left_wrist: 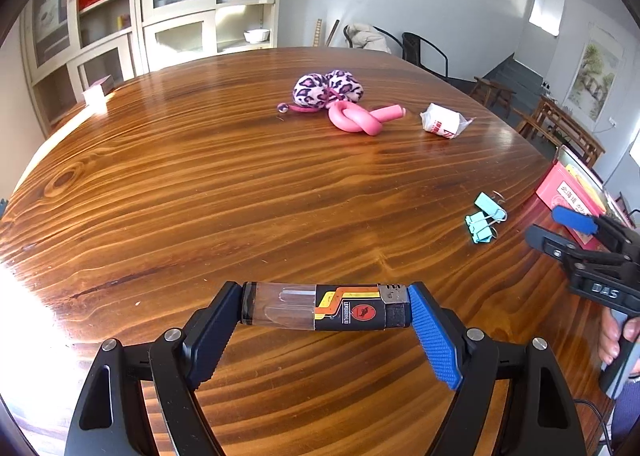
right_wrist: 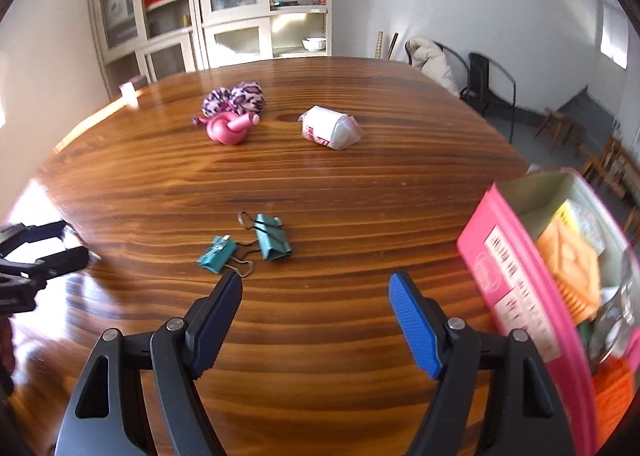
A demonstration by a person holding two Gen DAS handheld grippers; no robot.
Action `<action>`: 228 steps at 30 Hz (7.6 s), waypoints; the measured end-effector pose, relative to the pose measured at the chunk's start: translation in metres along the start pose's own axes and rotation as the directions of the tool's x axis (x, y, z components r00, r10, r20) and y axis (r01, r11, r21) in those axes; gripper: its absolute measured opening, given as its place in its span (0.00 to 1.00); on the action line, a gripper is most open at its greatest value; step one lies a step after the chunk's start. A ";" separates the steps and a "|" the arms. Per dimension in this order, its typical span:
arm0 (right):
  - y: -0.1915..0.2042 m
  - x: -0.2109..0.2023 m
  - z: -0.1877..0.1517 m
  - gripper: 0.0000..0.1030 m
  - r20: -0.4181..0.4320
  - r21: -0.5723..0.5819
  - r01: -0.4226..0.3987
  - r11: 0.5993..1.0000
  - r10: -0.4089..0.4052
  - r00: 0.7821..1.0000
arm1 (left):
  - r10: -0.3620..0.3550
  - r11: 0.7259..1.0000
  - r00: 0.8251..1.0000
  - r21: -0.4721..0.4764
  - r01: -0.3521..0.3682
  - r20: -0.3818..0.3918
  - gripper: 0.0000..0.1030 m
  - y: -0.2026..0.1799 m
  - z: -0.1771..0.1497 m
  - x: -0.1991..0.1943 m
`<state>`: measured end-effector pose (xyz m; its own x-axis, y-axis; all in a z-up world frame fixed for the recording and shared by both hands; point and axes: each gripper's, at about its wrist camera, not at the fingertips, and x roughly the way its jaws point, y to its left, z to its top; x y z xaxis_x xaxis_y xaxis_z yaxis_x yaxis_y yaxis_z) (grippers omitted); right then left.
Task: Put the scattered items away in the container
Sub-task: 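Grasp a teal binder clip with the right gripper while the left holds the lighter, then carry the teal clip over the pink tin with the right gripper, then open both grippers over the tin to drop the lighter and teal clip, then move both grippers back toward the second teal binder clip on the table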
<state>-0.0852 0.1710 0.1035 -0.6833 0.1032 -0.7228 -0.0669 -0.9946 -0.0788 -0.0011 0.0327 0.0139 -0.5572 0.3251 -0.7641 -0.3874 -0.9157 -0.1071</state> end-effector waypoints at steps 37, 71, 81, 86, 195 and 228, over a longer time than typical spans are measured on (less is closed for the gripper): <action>-0.004 0.063 0.051 0.51 -0.073 0.019 -0.145 0.989 0.146 0.987 | -0.056 0.998 0.998 -0.017 0.055 -0.033 0.82 -0.005 -0.006 0.005; -0.102 -0.102 -0.022 0.33 0.228 0.226 0.049 0.973 -0.101 0.968 | -0.204 0.979 0.977 0.032 0.203 0.060 0.82 -0.073 -0.005 -0.024; -0.194 -0.126 -0.072 0.34 0.152 0.382 0.185 0.905 -0.259 0.954 | -0.290 0.956 0.956 0.062 0.287 0.044 0.82 -0.127 0.001 -0.024; -0.203 -0.116 -0.078 0.34 0.116 0.361 0.197 0.911 -0.254 0.960 | -0.310 0.948 0.950 0.079 0.307 0.030 0.82 -0.148 0.004 -0.021; -0.191 -0.138 -0.063 0.68 0.280 0.410 0.007 0.912 -0.133 0.951 | -0.247 0.949 0.969 0.202 0.241 0.004 0.83 -0.203 0.050 0.011; 0.020 0.004 0.001 0.69 -0.052 -0.261 -0.411 0.873 0.413 0.909 | 0.013 0.998 1.000 -0.069 -0.013 -0.010 0.83 -0.029 0.009 0.006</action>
<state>-0.0900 0.1511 0.0994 -0.6110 -0.3164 -0.7257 0.4123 -0.9097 0.0495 -0.0002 0.0630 0.0184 -0.5546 0.3110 -0.7718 -0.3285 -0.9340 -0.1403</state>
